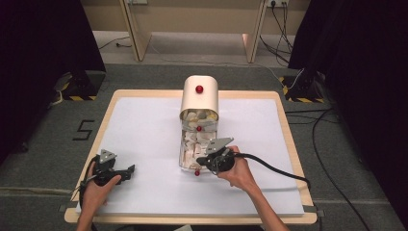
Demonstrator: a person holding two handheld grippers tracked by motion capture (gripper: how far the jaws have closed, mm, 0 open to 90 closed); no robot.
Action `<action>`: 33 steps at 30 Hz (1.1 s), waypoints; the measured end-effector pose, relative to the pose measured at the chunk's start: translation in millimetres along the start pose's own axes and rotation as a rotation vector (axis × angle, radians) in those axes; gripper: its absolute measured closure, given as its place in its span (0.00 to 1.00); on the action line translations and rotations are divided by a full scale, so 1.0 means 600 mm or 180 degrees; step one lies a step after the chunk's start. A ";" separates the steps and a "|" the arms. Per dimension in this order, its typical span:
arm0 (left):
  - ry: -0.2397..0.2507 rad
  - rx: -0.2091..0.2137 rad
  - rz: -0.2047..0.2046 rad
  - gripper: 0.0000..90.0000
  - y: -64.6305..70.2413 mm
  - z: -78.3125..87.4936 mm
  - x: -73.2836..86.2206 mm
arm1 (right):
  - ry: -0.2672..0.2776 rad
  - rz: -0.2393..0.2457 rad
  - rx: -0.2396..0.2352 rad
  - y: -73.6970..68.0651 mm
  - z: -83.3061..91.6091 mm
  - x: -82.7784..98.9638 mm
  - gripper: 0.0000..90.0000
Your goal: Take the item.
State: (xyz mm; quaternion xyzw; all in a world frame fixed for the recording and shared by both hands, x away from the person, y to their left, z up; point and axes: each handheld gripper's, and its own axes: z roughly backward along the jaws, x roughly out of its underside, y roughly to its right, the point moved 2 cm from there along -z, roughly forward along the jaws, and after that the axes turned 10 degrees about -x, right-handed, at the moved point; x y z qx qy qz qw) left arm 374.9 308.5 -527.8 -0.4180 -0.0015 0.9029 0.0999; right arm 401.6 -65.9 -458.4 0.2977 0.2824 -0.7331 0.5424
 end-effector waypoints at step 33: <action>0.0001 0.0000 0.0000 0.13 0.000 0.000 0.000 | 0.0773 -0.0150 0.0435 0.011 0.122 -0.017 1.00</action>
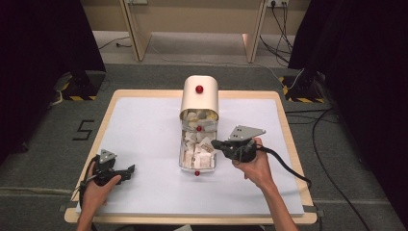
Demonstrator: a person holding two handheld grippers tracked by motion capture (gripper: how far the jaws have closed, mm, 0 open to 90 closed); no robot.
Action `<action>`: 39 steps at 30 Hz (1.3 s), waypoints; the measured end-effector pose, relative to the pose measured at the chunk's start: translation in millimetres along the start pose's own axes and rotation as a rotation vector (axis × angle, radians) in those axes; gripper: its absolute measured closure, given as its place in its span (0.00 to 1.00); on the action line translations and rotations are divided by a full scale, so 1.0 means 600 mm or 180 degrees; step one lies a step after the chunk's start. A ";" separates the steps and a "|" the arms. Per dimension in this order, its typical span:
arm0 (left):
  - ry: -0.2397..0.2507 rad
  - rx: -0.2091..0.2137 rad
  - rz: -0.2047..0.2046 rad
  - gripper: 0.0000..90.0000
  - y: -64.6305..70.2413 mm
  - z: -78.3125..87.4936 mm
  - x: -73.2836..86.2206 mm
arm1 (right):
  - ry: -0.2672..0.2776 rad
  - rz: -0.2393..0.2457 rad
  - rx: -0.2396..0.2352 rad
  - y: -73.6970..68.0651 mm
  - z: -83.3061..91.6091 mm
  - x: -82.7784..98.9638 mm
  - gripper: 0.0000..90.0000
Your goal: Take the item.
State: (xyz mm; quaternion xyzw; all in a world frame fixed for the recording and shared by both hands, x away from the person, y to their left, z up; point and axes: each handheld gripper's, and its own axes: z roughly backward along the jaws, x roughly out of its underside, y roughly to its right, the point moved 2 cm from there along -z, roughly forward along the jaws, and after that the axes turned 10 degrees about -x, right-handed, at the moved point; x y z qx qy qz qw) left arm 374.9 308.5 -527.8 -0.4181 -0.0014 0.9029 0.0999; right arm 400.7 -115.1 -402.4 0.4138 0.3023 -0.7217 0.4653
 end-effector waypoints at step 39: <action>-0.0001 0.0001 0.0001 0.13 0.000 0.000 0.000 | 0.0276 -0.0325 0.0528 0.052 0.120 0.035 1.00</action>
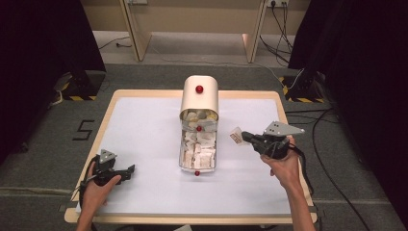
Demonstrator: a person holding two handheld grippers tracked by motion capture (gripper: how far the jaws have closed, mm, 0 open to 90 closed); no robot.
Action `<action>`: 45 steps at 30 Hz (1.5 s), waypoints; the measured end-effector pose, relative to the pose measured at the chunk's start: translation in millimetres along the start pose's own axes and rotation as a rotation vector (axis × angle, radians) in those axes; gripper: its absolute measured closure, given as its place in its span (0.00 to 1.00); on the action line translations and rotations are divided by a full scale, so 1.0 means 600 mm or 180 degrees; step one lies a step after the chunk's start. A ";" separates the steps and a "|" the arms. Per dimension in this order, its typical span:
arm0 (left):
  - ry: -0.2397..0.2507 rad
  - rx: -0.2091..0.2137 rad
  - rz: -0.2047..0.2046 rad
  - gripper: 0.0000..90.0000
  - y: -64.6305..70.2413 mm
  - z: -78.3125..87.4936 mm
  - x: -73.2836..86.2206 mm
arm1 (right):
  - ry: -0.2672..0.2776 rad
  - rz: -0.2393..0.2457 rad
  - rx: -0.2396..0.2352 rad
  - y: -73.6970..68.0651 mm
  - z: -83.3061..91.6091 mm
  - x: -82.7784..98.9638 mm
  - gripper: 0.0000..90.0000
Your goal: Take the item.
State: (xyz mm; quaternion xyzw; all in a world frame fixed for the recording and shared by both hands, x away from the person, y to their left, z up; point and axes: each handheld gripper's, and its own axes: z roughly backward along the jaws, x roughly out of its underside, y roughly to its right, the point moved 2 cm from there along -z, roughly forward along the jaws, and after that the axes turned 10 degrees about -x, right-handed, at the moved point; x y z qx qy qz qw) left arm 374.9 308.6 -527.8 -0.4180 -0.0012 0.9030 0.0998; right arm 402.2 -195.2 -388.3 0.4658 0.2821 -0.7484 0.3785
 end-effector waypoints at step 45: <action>0.0001 0.0001 0.0001 0.13 0.000 0.000 0.000 | -0.0238 -0.0527 0.0438 0.087 0.031 0.100 1.00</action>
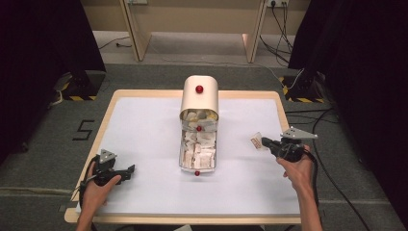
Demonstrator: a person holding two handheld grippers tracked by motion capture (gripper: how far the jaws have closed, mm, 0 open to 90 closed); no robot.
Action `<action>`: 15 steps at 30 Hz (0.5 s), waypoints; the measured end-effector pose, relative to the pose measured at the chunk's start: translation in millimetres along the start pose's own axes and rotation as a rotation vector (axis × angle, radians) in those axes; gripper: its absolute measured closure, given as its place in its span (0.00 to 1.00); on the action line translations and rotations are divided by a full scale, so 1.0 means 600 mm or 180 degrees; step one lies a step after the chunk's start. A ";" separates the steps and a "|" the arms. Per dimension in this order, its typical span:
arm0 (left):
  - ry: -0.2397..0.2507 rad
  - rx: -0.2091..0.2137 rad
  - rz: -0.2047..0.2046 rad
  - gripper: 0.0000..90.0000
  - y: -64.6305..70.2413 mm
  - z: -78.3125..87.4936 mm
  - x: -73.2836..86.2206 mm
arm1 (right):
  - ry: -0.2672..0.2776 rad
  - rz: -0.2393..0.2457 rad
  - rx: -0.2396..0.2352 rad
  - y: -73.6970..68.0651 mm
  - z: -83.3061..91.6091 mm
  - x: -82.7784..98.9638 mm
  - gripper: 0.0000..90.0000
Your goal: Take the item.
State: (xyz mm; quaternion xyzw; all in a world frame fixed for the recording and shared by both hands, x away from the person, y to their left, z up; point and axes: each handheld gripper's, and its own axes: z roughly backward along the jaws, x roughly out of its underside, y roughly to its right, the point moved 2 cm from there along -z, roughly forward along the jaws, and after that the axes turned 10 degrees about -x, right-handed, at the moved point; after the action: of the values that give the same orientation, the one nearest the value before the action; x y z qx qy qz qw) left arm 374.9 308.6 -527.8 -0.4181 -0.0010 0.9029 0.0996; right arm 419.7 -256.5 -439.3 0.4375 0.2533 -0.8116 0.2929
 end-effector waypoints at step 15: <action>-0.0005 0.0000 -0.0002 0.13 0.000 0.000 0.000 | -0.0223 -0.0068 -0.0055 0.004 -0.035 0.027 1.00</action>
State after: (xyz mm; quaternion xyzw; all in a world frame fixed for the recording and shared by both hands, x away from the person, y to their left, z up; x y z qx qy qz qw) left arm 374.9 308.6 -527.7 -0.4174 -0.0012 0.9032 0.0999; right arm 425.9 -248.0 -463.6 0.4036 0.2544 -0.8273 0.2967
